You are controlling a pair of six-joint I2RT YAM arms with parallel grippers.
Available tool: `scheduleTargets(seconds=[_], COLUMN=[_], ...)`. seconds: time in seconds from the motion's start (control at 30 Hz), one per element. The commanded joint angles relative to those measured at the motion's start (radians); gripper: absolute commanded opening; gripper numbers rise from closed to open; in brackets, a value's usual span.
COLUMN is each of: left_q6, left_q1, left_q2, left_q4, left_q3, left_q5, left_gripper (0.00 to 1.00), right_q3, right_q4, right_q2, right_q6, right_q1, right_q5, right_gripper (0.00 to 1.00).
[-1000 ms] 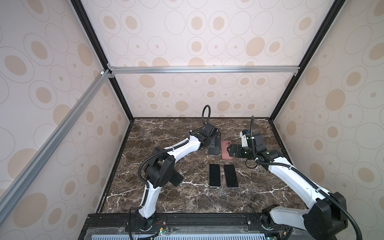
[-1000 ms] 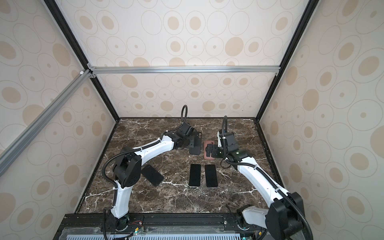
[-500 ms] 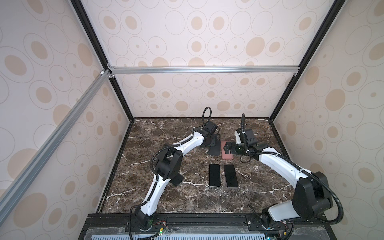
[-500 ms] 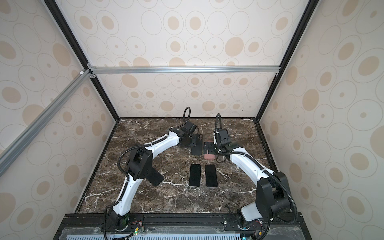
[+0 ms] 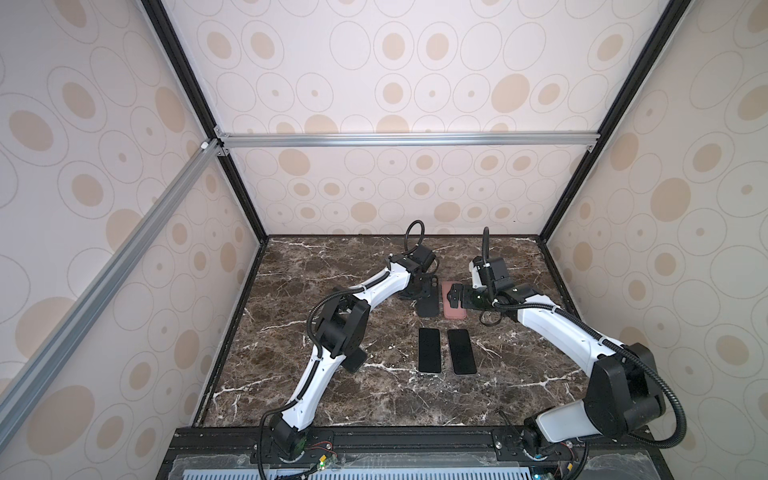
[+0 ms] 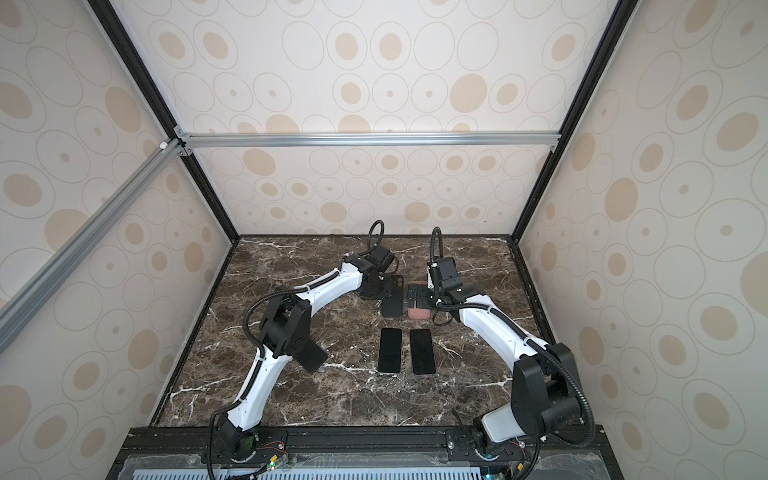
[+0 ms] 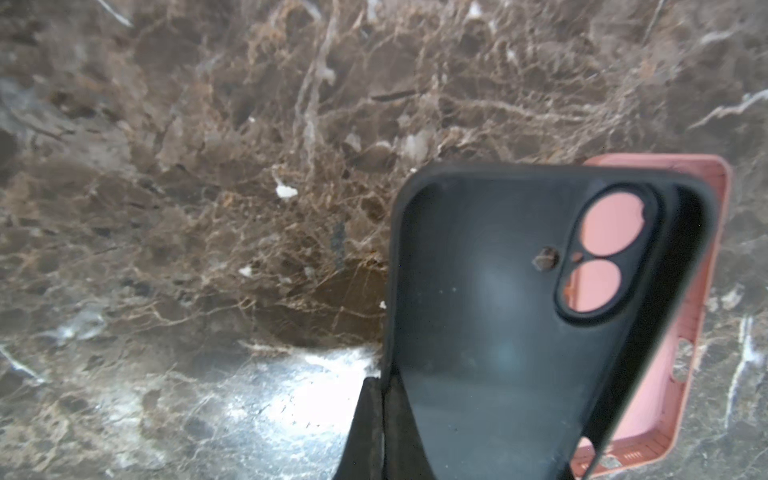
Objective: Take the phone out of the phone case
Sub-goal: 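Lower the black case onto the table and open both grippers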
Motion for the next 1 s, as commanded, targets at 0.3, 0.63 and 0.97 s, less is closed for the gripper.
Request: scheduleTargets(seconds=[0.3,0.63,0.97], left_q6=[-0.024,0.011,-0.029], left_q1=[0.012,0.012,0.034], left_q2=[-0.017,-0.464,-1.146], left_q4=[0.009,0.252,0.476], left_q3=[0.018,-0.372,-1.05], left_q5=[0.003,-0.087,-0.244], left_gripper=[0.27,0.48,0.99], right_q3=[-0.01,-0.081,-0.111], right_q4=[-0.028,0.009,0.222], right_q2=[-0.058,-0.148,-0.056], right_q6=[0.005,0.036,0.034], right_q1=[0.003,0.051,0.445], right_q5=[0.002,-0.104,0.054], right_gripper=[1.0,0.98,1.0])
